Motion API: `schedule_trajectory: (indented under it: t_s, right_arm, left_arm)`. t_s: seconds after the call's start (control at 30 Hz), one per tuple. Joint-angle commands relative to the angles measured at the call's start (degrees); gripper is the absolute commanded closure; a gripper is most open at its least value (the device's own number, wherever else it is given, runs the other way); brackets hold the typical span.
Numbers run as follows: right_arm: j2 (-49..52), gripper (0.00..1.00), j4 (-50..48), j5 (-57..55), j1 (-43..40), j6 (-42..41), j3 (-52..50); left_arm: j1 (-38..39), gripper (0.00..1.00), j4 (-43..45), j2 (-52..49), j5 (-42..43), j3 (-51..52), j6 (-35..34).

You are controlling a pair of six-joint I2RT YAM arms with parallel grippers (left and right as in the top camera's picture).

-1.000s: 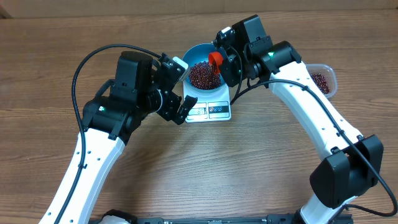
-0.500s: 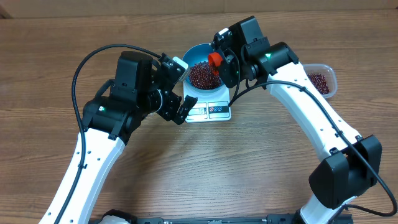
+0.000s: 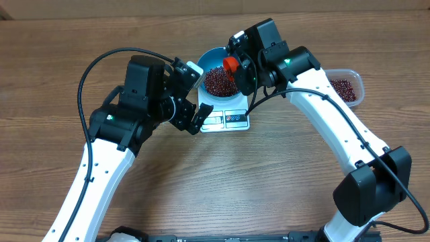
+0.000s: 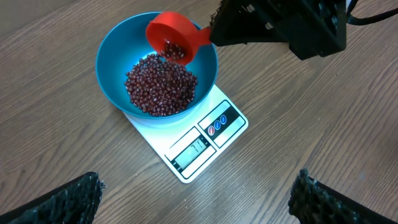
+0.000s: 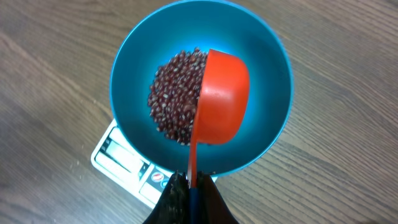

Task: Scoop item into bowl and weigh 150g on scale
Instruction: 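Tip the scoop further over the bowl to empty remaining beans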

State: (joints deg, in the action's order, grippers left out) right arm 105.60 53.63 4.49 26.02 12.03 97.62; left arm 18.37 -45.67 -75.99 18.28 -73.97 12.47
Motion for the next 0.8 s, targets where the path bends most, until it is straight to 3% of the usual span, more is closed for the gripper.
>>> schedule_trajectory:
  t_s: [0.0, 0.07, 0.2, 0.33, 0.47, 0.6, 0.77]
  right_arm:
    - [-0.81, 0.96, 0.72, 2.14, 0.63, 2.21, 1.84]
    - [-0.81, 0.96, 1.25, 1.95, 1.07, 5.01, 1.84]
    - [-0.81, 0.96, -0.42, -3.8, 1.2, -0.04, 1.84]
    - [-0.81, 0.97, 1.6, 1.31, 1.84, 8.17, 1.84]
    - [-0.81, 0.96, -0.59, -5.7, 1.88, 1.64, 1.84]
    - [-0.81, 0.96, 1.75, -2.86, 2.47, 8.48, 1.84]
    - [-0.81, 0.96, -0.11, -6.95, 2.47, 1.68, 1.84]
  left_arm:
    - [0.02, 0.0, 0.02, 0.68, 0.79, -0.76, 1.27]
    - [0.02, 0.0, 0.02, 0.68, 0.79, -0.76, 1.27]
    - [0.02, 0.0, 0.02, 0.68, 0.79, -0.76, 1.27]
    - [0.02, 0.0, 0.02, 0.68, 0.79, -0.76, 1.27]
    - [0.02, 0.0, 0.02, 0.68, 0.79, -0.76, 1.27]
    - [0.02, 0.0, 0.02, 0.68, 0.79, -0.76, 1.27]
    - [0.02, 0.01, 0.02, 0.68, 0.79, -0.76, 1.27]
